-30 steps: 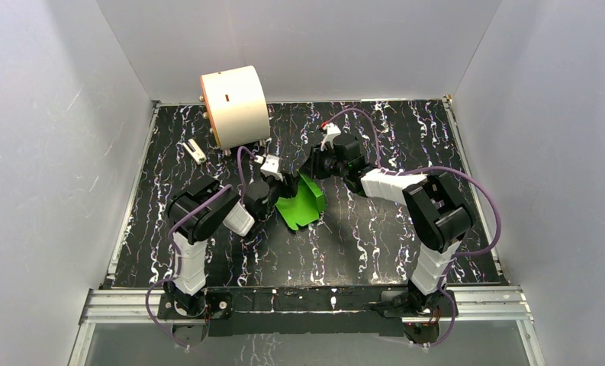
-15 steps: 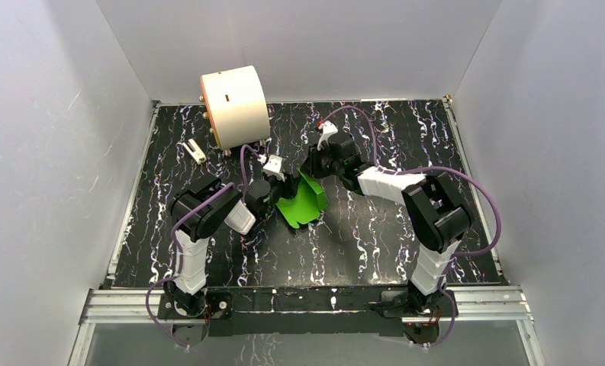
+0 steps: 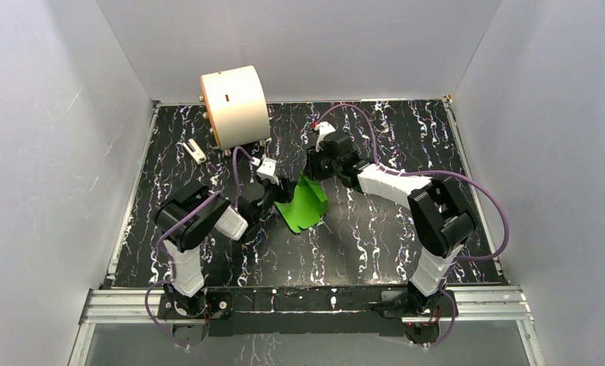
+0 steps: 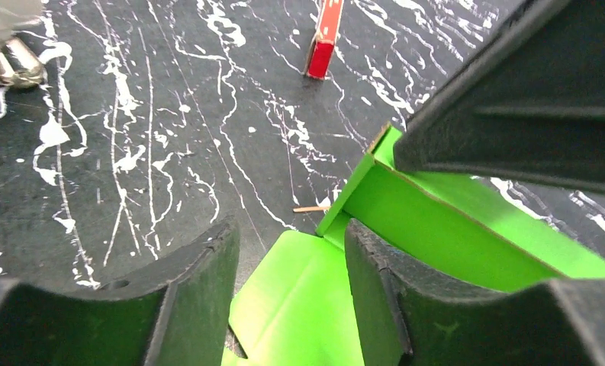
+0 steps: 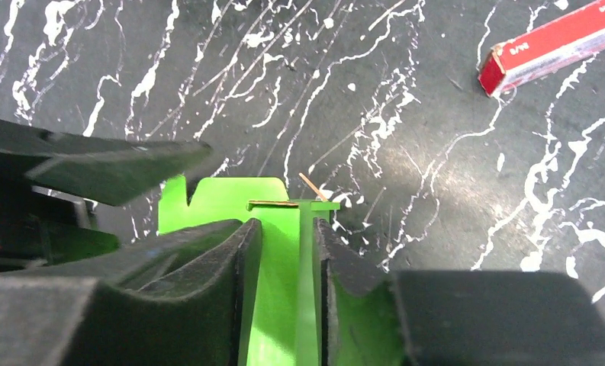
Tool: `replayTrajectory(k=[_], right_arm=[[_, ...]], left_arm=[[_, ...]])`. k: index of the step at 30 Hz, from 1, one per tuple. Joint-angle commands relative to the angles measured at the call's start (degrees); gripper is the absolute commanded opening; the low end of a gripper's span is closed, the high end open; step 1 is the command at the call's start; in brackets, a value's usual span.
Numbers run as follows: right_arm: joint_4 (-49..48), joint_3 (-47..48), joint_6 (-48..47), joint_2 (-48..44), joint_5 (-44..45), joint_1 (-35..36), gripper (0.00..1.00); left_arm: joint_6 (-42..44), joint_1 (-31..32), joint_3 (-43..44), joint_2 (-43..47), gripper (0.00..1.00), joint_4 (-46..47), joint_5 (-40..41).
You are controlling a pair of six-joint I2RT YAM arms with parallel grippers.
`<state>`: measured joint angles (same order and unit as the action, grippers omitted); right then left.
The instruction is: Fold the paper box
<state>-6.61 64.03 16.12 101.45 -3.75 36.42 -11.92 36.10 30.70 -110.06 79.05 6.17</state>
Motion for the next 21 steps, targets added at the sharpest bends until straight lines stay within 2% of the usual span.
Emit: replayTrajectory(k=[1, 5, 10, 13, 21], right_arm=[[7.71, 2.15, -2.15, -2.92, 0.91, -0.29, 0.41], [10.00, 3.46, -2.18, -6.23, 0.56, -0.26, 0.49], [10.90, 1.86, -1.28, -10.82, -1.30, -0.27, 0.59], [12.64, 1.05, -0.53, -12.42, -2.86, -0.26, 0.65], [15.10, -2.32, 2.03, -12.77, -2.55, -0.11, 0.69]], left_arm=[[-3.09, -0.35, -1.26, 11.33, 0.53, -6.02, 3.84], [-7.42, -0.33, -1.34, 21.39, 0.58, -19.28, 6.49], [-17.60, -0.40, 2.95, 30.79, 0.66, -46.63, 11.89], [-23.31, -0.41, 5.13, 33.89, 0.69, -59.19, 12.69], [-33.80, -0.50, 4.06, 40.35, 0.83, -76.27, 6.60]])
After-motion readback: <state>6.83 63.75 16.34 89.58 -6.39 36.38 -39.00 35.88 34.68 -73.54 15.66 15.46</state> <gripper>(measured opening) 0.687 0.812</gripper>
